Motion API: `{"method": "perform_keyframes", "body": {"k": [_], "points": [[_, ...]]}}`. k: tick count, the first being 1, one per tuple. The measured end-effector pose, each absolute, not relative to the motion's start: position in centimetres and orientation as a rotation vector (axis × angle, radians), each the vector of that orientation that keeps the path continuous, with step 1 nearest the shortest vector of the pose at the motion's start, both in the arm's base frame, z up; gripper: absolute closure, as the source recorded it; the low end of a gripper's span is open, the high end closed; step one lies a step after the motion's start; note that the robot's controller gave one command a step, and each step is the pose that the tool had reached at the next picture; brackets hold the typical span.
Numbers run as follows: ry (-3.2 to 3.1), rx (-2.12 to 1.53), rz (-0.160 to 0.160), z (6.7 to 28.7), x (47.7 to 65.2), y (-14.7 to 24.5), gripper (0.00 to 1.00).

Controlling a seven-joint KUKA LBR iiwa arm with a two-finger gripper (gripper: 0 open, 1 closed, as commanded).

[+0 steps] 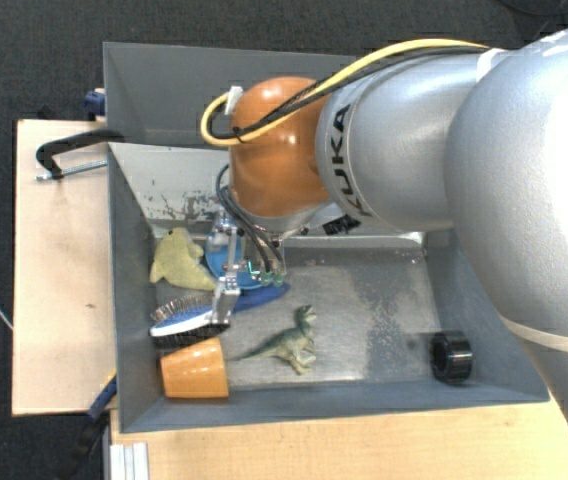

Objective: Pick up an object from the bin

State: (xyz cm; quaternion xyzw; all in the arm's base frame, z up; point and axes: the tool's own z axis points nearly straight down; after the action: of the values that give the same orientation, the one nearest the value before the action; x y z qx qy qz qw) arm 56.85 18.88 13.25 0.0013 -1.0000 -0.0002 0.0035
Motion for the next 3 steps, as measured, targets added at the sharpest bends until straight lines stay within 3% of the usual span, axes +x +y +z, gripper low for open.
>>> {"method": "perform_keyframes", "body": {"k": [1,3], "points": [[-3.153,0.025,-0.003,7.33,56.08,18.66,0.00],[-3.145,0.022,-0.002,7.89,56.48,18.63,0.00]]}}
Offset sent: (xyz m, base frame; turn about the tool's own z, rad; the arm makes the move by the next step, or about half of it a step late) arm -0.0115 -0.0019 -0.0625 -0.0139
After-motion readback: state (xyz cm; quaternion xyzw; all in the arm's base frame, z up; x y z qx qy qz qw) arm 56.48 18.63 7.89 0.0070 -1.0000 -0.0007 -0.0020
